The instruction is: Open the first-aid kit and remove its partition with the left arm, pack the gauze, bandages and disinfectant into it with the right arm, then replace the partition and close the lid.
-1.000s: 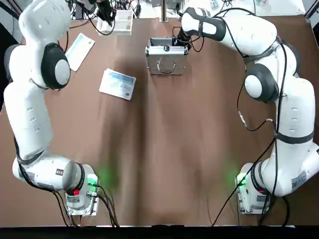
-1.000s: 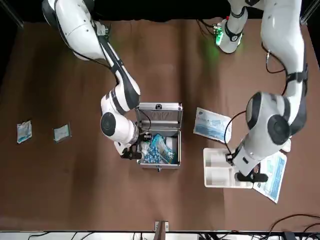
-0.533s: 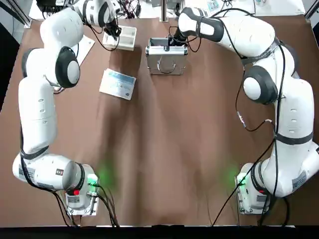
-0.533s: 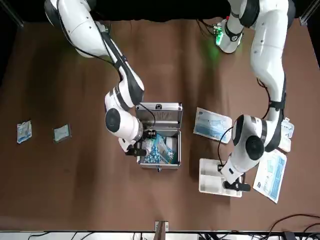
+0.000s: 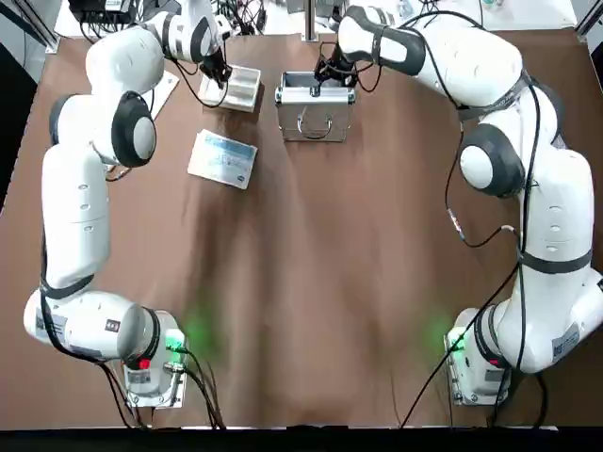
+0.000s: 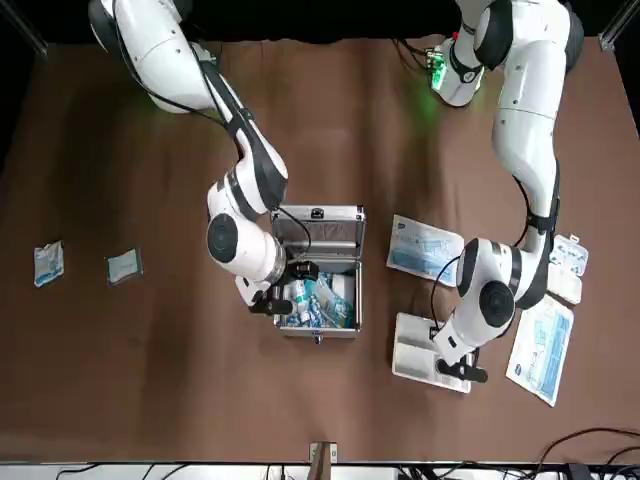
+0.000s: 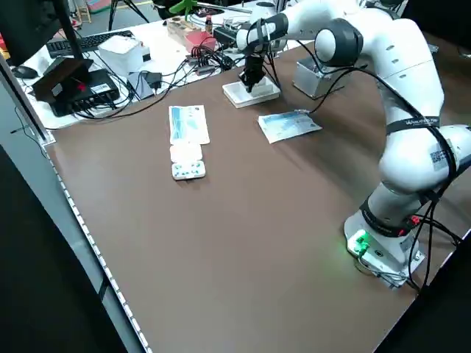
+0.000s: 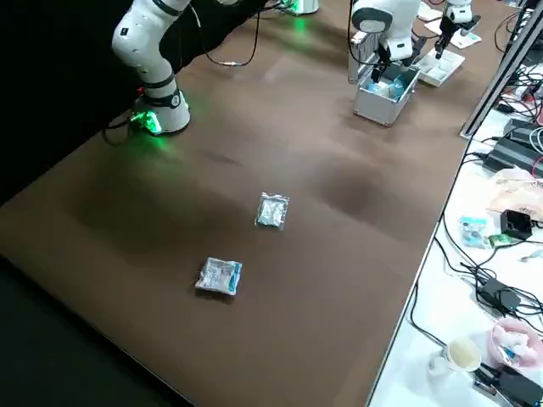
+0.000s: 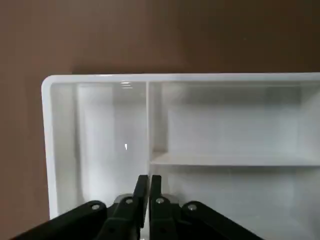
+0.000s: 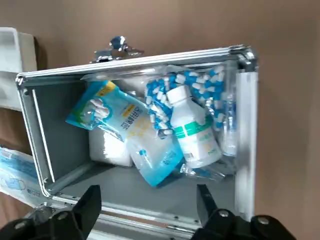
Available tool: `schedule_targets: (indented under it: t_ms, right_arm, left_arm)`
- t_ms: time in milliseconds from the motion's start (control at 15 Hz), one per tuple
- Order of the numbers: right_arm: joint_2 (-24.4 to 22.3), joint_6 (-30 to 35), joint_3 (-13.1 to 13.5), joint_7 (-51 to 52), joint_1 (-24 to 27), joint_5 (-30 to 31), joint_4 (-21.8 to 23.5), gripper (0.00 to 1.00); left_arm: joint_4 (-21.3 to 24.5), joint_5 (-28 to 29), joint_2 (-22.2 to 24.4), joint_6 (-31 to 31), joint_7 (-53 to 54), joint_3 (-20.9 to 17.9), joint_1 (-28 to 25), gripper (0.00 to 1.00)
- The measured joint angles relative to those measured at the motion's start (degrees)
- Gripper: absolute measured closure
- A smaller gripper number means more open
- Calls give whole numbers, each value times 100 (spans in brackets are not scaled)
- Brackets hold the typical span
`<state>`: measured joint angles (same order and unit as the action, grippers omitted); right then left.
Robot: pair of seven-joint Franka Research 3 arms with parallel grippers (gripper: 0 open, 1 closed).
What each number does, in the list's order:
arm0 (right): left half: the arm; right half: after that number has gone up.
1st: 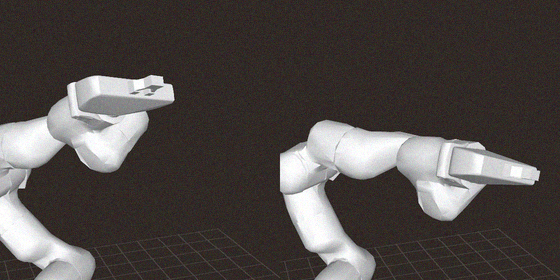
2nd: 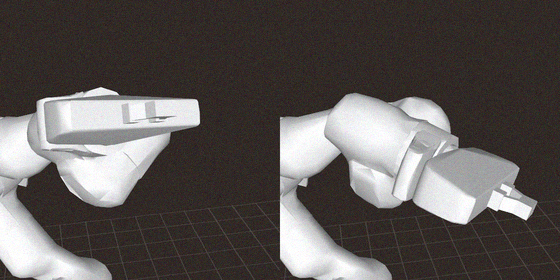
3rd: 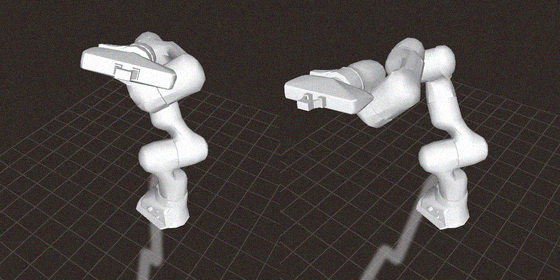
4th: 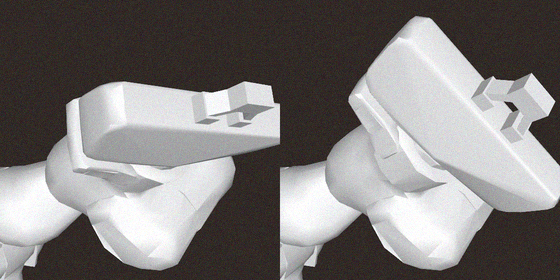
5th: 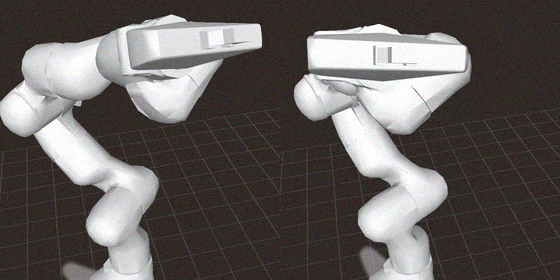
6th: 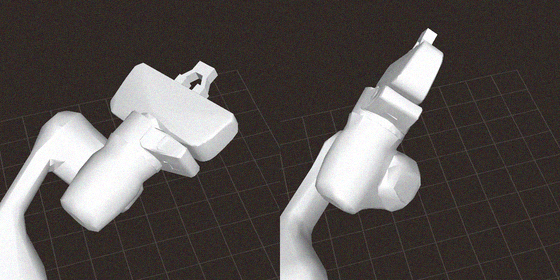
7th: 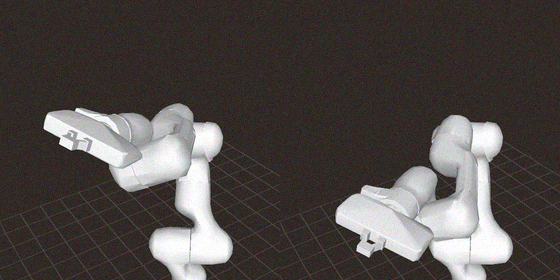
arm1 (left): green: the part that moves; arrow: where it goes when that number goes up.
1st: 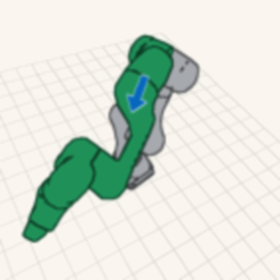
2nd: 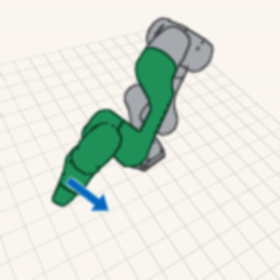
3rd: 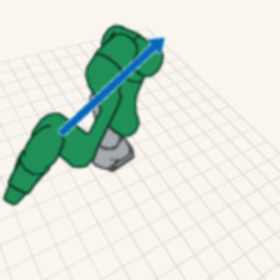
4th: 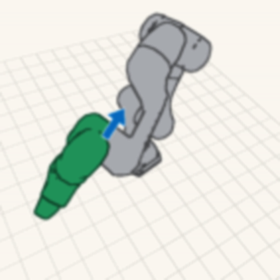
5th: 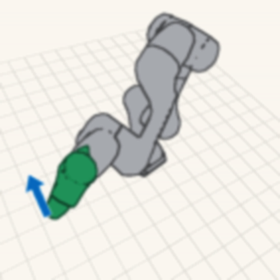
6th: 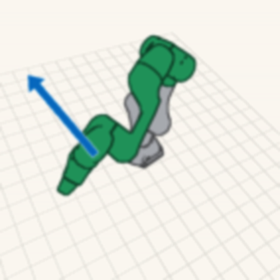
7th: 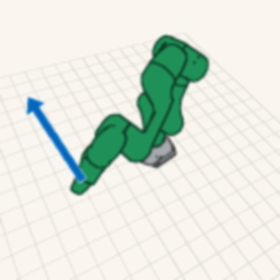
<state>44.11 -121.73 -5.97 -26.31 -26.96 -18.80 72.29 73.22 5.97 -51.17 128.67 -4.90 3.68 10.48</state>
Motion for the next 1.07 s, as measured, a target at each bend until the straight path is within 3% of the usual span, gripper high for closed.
schedule_targets:
  t_ms: [200, 333, 533, 867, 1067]
  right_arm:
    - [-41, 222, 196, -2, 18, 0, -150, 15]
    - [-105, 429, 476, -2, 55, 0, -300, 14]
    - [-263, 919, 617, 149, 320, 0, -368, 11]
    - [-806, 1977, 638, 1014, 1284, 1, -369, 11]
    - [-906, 2494, 661, 1876, 1975, 6, -315, 11]
  left_arm:
    - [-1, 0, -14, 21, -28, 0, -3, 90]
    - [-90, 0, 19, 58, -149, -1, -20, 75]
    - [-216, 0, 336, -229, -195, -1, -42, 48]
    - [-357, 0, 1719, -2218, -231, 0, -116, 3]
    - [-349, 0, 2613, -3251, -180, 1, -182, 0]
